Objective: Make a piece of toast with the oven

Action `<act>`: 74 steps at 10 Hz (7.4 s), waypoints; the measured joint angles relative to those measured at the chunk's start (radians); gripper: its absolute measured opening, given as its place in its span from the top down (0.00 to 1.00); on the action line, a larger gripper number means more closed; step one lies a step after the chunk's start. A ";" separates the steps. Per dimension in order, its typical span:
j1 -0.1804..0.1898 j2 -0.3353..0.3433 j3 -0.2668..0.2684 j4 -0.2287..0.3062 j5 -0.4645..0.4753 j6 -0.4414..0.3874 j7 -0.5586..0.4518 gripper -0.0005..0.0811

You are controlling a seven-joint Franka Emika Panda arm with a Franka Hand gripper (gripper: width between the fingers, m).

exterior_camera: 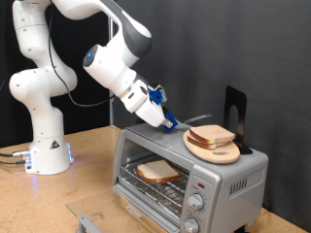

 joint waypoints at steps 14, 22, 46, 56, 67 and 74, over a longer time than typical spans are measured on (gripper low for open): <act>-0.126 -0.135 -0.234 0.075 -0.372 -0.566 0.140 0.16; -0.213 -0.070 -0.367 0.091 -0.581 -0.954 0.496 0.16; -0.307 0.347 -0.638 0.255 -0.209 -0.922 0.942 0.16; -0.334 0.564 -0.655 0.270 -0.343 -0.749 0.623 0.16; -0.356 0.713 -0.633 0.312 -0.280 -0.771 0.468 0.16; -0.319 0.714 -0.554 0.222 -0.215 -0.703 0.459 0.16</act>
